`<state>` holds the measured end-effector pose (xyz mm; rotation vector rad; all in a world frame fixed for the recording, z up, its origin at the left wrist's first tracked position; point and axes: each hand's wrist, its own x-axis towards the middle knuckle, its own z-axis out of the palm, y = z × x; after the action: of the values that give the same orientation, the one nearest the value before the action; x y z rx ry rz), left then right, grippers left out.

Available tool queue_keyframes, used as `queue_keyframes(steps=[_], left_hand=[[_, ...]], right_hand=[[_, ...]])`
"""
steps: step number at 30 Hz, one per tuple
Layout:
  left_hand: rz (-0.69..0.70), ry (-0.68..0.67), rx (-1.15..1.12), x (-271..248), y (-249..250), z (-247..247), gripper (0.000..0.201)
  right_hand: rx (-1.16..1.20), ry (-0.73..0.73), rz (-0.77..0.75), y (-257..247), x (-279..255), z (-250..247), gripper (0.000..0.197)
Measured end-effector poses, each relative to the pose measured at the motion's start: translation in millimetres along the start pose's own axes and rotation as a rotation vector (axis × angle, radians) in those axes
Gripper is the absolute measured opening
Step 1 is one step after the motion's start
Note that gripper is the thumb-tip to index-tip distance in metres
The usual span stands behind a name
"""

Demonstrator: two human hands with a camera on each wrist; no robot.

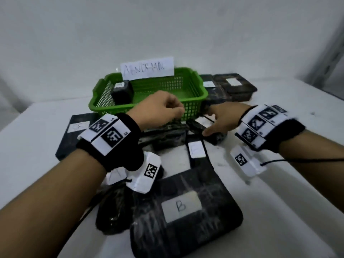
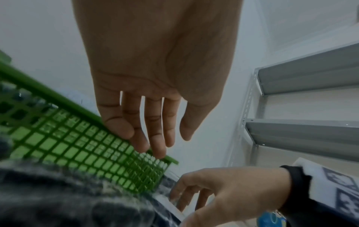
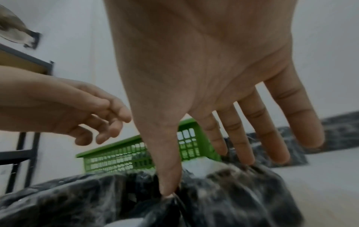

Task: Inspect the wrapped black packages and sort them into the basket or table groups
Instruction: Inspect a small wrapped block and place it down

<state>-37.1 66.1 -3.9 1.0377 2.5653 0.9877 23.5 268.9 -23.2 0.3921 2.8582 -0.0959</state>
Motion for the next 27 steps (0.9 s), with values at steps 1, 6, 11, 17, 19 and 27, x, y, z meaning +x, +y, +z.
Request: queue_keyframes(steps=[1, 6, 11, 17, 19, 27], left_hand=[[-0.005, -0.017, -0.01, 0, 1, 7, 0.017], [-0.034, -0.088, -0.053, 3, 10, 27, 0.023], [-0.061, -0.016, -0.078, -1, 8, 12, 0.034], [-0.033, 0.053, -0.28, -23, -6, -6, 0.052], [0.019, 0.18, -0.403, -33, -15, -16, 0.049], [0.086, 0.472, -0.681, -58, -42, -75, 0.044]], right_hand=[[0.035, 0.001, 0.028, 2, -1, 4, 0.075], [0.227, 0.096, 0.075, 11, -18, 23, 0.062], [0.47, 0.311, -0.08, 16, -35, 14, 0.061], [0.703, 0.389, -0.458, -17, -49, -6, 0.071], [0.765, 0.434, -0.498, -38, -44, -10, 0.079], [1.335, 0.326, -0.584, -118, -28, -33, 0.055]])
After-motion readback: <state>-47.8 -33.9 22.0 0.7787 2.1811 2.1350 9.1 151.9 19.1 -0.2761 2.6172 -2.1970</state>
